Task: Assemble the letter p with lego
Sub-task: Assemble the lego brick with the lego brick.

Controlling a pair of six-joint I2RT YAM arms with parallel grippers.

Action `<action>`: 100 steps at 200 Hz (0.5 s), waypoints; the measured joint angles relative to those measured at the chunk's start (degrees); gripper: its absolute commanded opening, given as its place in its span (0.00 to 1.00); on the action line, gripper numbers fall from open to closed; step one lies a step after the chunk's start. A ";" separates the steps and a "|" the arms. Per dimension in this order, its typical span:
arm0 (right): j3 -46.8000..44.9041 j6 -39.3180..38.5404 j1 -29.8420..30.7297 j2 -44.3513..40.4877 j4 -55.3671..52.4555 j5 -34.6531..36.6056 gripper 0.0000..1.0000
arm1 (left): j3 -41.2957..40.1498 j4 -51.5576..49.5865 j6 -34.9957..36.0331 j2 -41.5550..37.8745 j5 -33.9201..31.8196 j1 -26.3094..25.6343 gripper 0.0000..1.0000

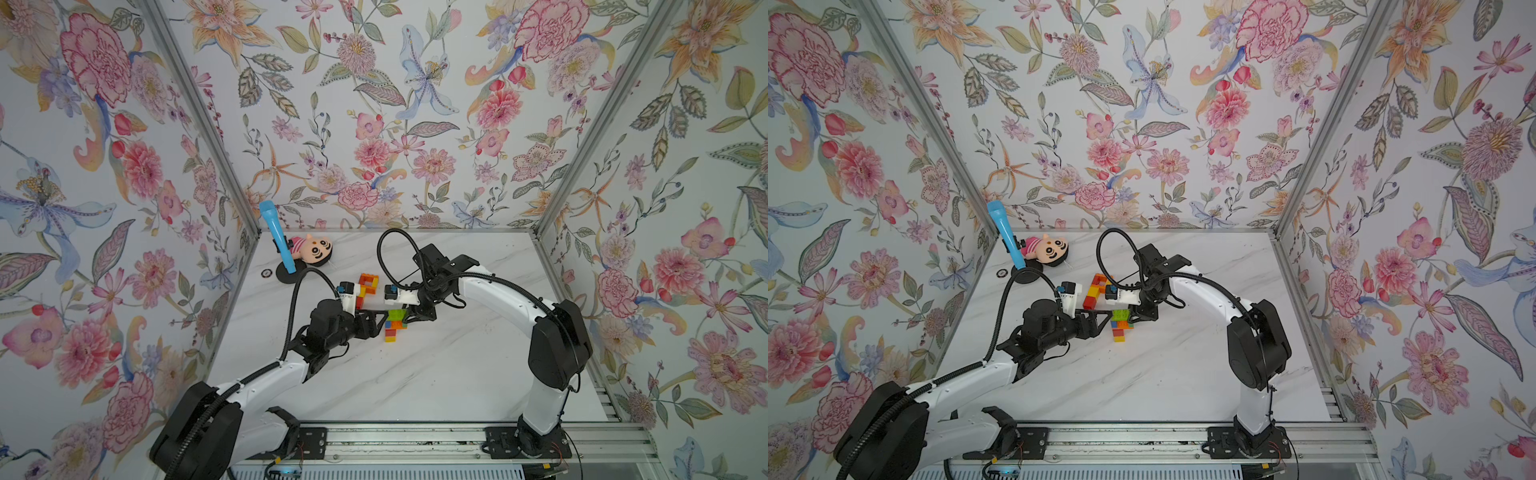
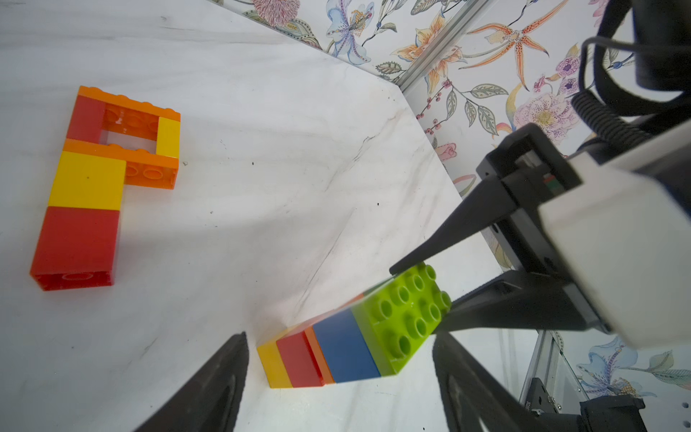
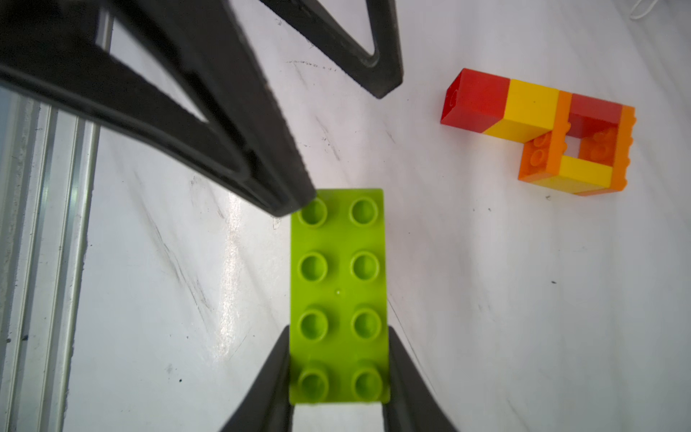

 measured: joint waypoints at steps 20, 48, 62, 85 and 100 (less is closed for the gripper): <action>0.00 0.39 -0.15 0.00 0.26 0.20 0.24 | 0.00 0.00 0.00 0.00 0.00 -0.15 0.79; 0.00 0.68 -0.20 0.00 0.39 0.20 0.24 | 0.00 0.33 -0.02 0.24 0.02 -0.15 0.78; 0.00 0.83 -0.17 0.00 0.39 0.20 0.24 | 0.02 0.50 -0.17 0.46 0.00 -0.20 0.77; 0.00 1.40 -0.07 0.00 0.39 0.35 0.25 | 0.02 0.81 -0.37 0.63 -0.02 -0.26 0.76; 0.00 2.47 0.07 0.00 0.42 0.90 0.25 | 0.07 0.94 -0.39 0.79 -0.04 -0.44 0.76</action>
